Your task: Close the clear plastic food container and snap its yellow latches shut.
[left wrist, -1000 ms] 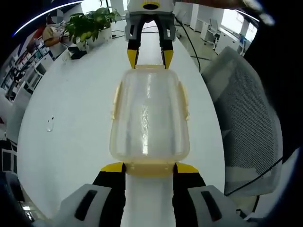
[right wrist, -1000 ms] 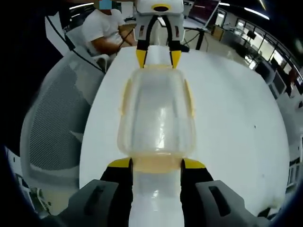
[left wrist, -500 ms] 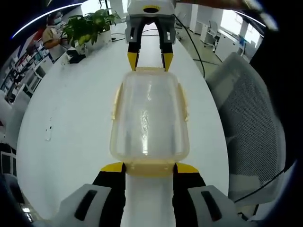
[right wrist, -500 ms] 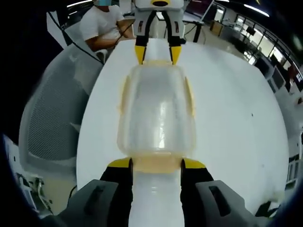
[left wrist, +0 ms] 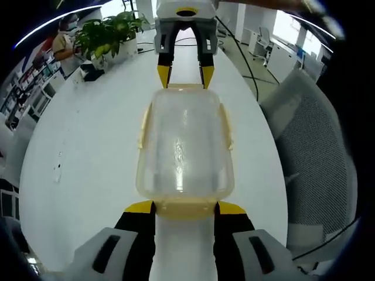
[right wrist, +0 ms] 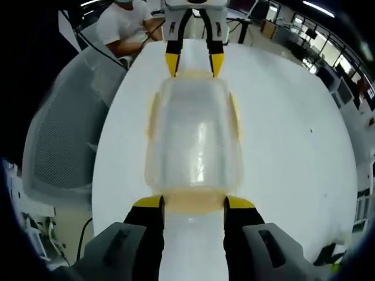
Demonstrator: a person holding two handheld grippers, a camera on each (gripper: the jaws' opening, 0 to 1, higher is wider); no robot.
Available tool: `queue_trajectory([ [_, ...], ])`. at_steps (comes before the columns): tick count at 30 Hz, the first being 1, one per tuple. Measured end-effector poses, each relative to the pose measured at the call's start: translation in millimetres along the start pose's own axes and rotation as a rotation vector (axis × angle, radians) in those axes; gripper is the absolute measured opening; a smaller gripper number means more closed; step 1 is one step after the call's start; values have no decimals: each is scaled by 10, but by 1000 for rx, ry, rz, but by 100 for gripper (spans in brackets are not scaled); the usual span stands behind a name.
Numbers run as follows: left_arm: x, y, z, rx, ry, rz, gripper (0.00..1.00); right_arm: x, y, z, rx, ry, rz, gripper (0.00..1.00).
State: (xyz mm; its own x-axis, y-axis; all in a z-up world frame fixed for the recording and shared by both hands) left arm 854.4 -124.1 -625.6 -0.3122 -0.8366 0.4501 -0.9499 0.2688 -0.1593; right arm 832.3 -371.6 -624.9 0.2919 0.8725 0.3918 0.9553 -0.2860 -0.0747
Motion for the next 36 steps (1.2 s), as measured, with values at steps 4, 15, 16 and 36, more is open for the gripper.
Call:
queue_trajectory([
  [4,35,-13,38,3,3,0,32,-44,19,7,-4,-14,0,36],
  [15,137,-49,183,-6,11,-4,32,-195,74,15,-8,-51,12,36],
  [16,143,-49,193,-8,11,-6,32,-205,77,18,-8,-54,12,36],
  [36,207,-63,258,-29,-3,-7,33,-268,98,2,-18,-83,10,36],
])
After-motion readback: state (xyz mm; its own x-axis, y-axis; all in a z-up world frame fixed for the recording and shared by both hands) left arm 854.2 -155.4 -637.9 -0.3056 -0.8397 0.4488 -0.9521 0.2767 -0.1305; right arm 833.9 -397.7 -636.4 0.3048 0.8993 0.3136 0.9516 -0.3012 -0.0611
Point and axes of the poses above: the point that each gripper's makers call its tool centre point, and the gripper's own axes: z roughly forward along the fingers, y roughly to its right, x roughly out of its top, the point moved 10 cm from there along -z, roughly backward along the fingers, and after that the axes turned 14 degrees about z, right-handed, at the moved point
